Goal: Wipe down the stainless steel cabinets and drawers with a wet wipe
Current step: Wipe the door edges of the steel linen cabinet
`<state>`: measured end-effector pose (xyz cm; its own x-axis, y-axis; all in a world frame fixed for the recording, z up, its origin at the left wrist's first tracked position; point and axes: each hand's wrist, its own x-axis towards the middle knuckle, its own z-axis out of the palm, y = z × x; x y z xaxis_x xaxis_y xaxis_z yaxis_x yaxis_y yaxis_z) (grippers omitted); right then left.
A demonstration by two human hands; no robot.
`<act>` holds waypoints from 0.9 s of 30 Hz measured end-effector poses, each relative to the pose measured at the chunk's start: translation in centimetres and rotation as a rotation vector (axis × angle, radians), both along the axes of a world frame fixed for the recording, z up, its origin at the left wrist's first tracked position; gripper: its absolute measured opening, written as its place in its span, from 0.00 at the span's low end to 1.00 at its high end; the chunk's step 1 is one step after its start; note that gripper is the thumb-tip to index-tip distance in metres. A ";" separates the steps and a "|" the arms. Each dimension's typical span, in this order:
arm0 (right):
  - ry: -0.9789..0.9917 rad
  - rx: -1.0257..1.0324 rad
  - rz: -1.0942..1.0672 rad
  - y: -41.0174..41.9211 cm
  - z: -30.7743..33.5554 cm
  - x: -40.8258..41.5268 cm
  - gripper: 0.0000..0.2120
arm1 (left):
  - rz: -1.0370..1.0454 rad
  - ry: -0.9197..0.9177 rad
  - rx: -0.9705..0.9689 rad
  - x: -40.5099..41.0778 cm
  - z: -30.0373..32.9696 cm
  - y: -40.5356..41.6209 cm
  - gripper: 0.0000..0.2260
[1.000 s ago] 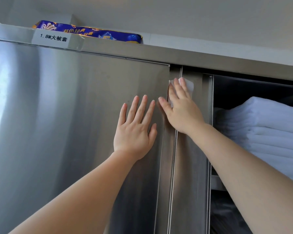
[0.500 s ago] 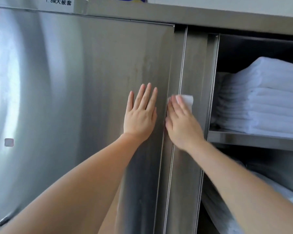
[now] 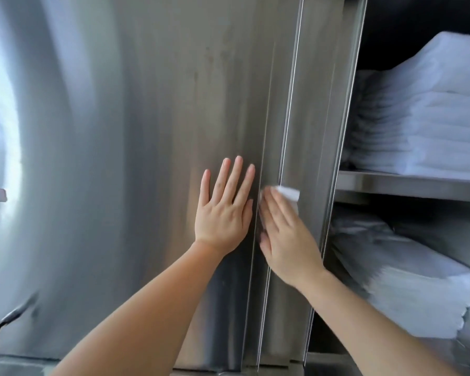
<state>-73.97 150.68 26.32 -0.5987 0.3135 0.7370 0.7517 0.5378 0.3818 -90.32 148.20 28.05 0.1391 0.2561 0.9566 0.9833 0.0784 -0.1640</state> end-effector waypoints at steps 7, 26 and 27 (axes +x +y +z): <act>0.138 0.018 0.056 0.4 9.0 -0.7 0.28 | 0.002 -0.002 0.006 -0.3 -0.3 0.6 0.26; 0.235 0.033 0.090 1.6 4.0 -1.7 0.27 | 0.004 0.007 0.040 -0.3 -0.2 0.5 0.24; 0.226 0.022 0.093 1.5 2.3 -1.5 0.28 | 0.008 0.006 0.044 -0.3 -0.3 0.5 0.24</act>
<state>-75.48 152.21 28.60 -0.4434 0.2473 0.8615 0.7669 0.6022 0.2219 -90.59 148.72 27.79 0.1435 0.2149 0.9660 0.9816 0.0935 -0.1666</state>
